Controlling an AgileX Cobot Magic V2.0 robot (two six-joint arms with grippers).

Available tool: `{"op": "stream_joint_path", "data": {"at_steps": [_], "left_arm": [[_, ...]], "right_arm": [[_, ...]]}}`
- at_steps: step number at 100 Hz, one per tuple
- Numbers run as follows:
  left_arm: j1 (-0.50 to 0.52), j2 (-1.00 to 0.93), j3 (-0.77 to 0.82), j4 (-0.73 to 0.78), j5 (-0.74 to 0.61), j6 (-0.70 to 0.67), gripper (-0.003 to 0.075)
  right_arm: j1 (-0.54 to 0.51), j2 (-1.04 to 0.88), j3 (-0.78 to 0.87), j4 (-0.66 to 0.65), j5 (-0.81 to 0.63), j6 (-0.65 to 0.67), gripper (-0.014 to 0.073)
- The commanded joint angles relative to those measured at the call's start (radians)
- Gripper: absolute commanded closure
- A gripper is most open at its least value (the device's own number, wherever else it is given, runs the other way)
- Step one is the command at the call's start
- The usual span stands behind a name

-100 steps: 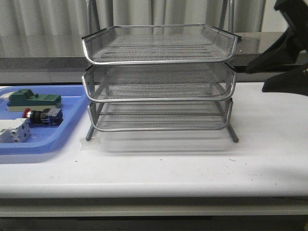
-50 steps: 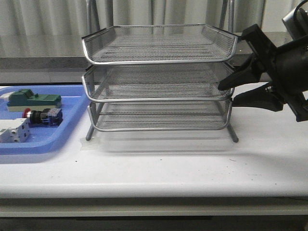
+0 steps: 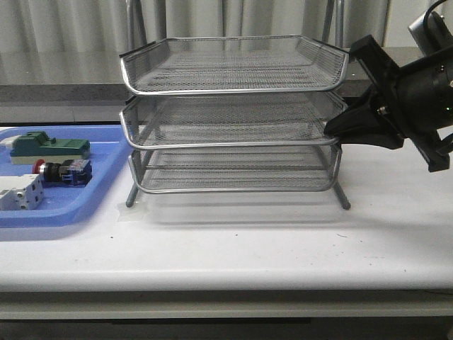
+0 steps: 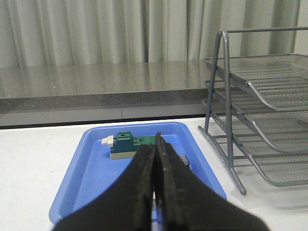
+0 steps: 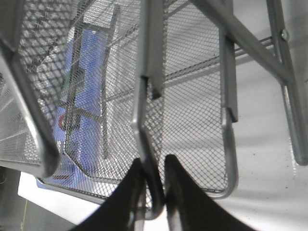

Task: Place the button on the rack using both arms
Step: 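Reach the right gripper to the middle wire tray's front edge and grasp it, then pull the middle wire tray toward the robot with the right gripper, release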

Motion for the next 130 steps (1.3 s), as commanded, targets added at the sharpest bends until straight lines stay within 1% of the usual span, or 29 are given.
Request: {"op": "stream_joint_path", "data": {"at_steps": [1, 9, 25, 39, 57, 72, 95, 100, 107, 112, 124, 130], "left_arm": [[0.001, -0.033, 0.042, -0.007, -0.085, -0.009, 0.074], [0.001, -0.033, 0.042, -0.007, -0.085, -0.009, 0.074], [0.001, -0.033, 0.042, -0.007, -0.085, -0.009, 0.074], [0.001, -0.033, 0.042, -0.007, -0.085, -0.009, 0.074], [0.001, -0.033, 0.042, -0.007, -0.085, -0.009, 0.074], [0.001, -0.033, 0.042, -0.007, -0.085, -0.009, 0.074], [0.001, -0.033, 0.042, -0.007, -0.085, -0.009, 0.074], [0.001, -0.033, 0.042, -0.007, -0.085, -0.009, 0.074], [0.001, -0.033, 0.042, -0.007, -0.085, -0.009, 0.074], [0.001, -0.033, 0.042, -0.007, -0.085, -0.009, 0.074], [0.001, -0.033, 0.042, -0.007, -0.085, -0.009, 0.074], [0.001, -0.033, 0.042, -0.007, -0.085, -0.009, 0.074]], "right_arm": [[-0.002, -0.038, -0.027, 0.116, 0.069, -0.011, 0.0615], [-0.002, -0.038, -0.013, 0.109, 0.069, -0.011, 0.0656], [-0.002, -0.043, 0.041, 0.08, 0.073, -0.011, 0.0655], [-0.002, -0.084, 0.131, 0.044, 0.066, -0.03, 0.0655], [-0.002, -0.175, 0.275, 0.044, 0.056, -0.069, 0.0655], [-0.002, -0.248, 0.38, 0.044, 0.053, -0.074, 0.0655], [-0.002, -0.324, 0.454, 0.044, 0.033, -0.082, 0.0646], [-0.002, -0.33, 0.455, 0.044, 0.031, -0.082, 0.0622], [-0.002, -0.334, 0.455, 0.047, 0.032, -0.082, 0.055], [-0.002, -0.334, 0.455, 0.047, 0.035, -0.082, 0.0472], [-0.002, -0.334, 0.455, 0.047, 0.047, -0.082, 0.0228], [-0.002, -0.334, 0.455, 0.047, 0.051, -0.082, 0.0146]]}}
